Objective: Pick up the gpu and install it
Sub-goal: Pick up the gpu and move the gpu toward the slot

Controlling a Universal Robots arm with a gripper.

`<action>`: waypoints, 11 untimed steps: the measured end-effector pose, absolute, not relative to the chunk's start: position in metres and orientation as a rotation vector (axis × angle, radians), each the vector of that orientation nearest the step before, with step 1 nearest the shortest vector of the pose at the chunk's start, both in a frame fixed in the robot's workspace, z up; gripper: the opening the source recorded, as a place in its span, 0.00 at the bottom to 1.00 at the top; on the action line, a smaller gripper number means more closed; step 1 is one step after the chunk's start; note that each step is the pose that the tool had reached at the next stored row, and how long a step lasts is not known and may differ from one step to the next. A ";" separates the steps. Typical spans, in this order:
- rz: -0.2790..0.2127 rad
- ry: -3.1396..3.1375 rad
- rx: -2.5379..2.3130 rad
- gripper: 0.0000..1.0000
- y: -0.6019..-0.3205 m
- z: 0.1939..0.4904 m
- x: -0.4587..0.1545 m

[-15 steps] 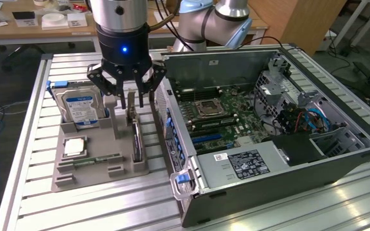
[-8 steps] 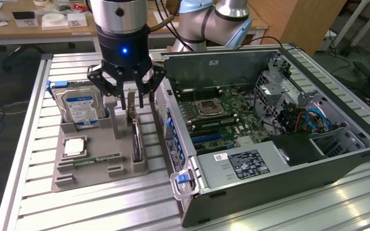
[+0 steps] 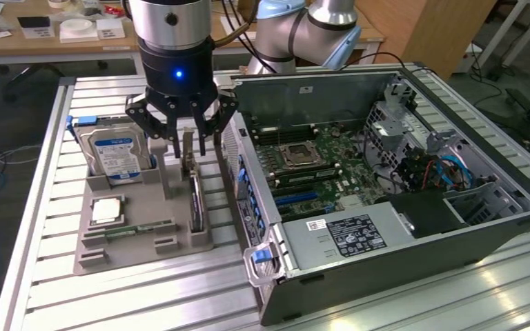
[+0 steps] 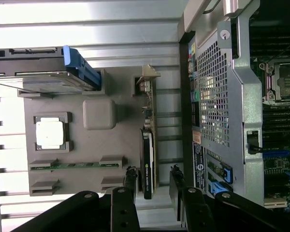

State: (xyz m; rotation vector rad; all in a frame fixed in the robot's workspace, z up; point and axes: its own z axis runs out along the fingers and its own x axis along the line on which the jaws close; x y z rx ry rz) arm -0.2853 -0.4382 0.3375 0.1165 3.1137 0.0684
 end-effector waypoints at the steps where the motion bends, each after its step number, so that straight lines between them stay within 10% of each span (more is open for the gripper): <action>1: 0.069 3.114 0.116 0.42 -0.438 0.337 -0.285; 11: 0.069 3.114 0.117 0.42 -0.438 0.336 -0.285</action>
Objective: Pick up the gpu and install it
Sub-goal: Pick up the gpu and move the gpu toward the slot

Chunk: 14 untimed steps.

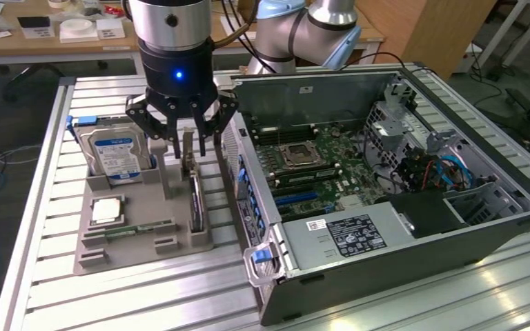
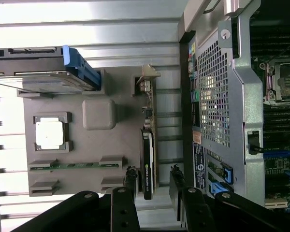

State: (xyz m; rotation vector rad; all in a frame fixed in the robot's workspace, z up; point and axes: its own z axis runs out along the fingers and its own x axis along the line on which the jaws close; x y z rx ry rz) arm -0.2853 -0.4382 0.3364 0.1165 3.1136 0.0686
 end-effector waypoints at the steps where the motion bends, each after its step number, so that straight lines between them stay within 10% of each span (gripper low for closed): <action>1: 0.069 3.114 0.117 0.42 -0.438 0.336 -0.285; 14: 0.069 3.114 0.117 0.42 -0.438 0.335 -0.285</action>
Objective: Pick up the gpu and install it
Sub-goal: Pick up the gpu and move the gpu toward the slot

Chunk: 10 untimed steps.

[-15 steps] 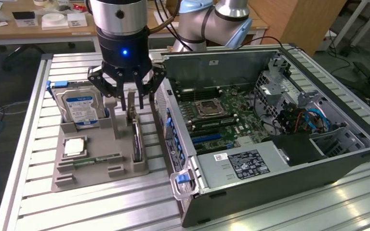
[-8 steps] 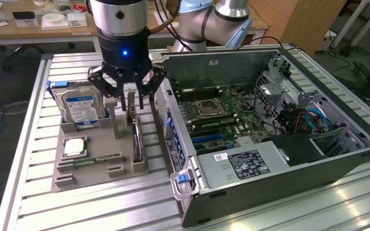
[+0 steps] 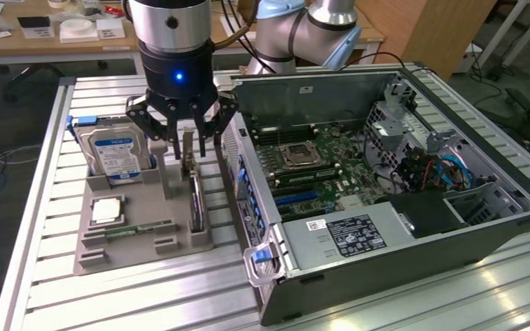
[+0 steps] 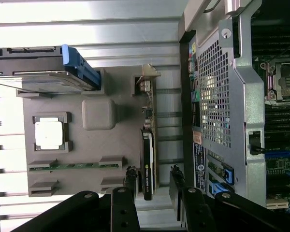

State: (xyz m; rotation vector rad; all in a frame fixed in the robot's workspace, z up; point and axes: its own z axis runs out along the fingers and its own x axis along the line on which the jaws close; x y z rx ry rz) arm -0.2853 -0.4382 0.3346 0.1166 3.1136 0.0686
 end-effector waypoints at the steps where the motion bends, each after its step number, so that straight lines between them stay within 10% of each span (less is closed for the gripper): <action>1: 0.068 3.113 0.117 0.42 -0.438 0.335 -0.285; 10: 0.068 3.114 0.117 0.42 -0.438 0.333 -0.285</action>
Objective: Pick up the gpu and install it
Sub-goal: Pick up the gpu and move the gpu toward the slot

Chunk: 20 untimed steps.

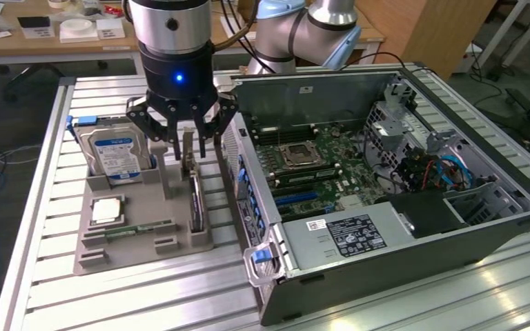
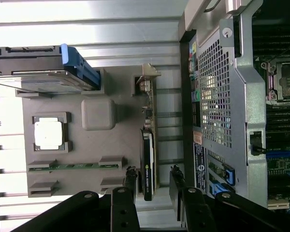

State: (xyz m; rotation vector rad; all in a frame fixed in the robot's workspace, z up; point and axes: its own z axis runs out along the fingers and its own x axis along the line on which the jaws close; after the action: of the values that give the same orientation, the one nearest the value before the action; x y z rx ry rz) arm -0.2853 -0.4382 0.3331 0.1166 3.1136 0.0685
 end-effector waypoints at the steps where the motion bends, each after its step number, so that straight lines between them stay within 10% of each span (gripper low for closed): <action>1: 0.069 3.114 0.117 0.42 -0.438 0.333 -0.285; 20: 0.069 3.113 0.117 0.42 -0.438 0.311 -0.287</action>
State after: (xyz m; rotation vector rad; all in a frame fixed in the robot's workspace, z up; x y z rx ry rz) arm -0.2867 -0.4382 0.3110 0.1166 3.1135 0.0685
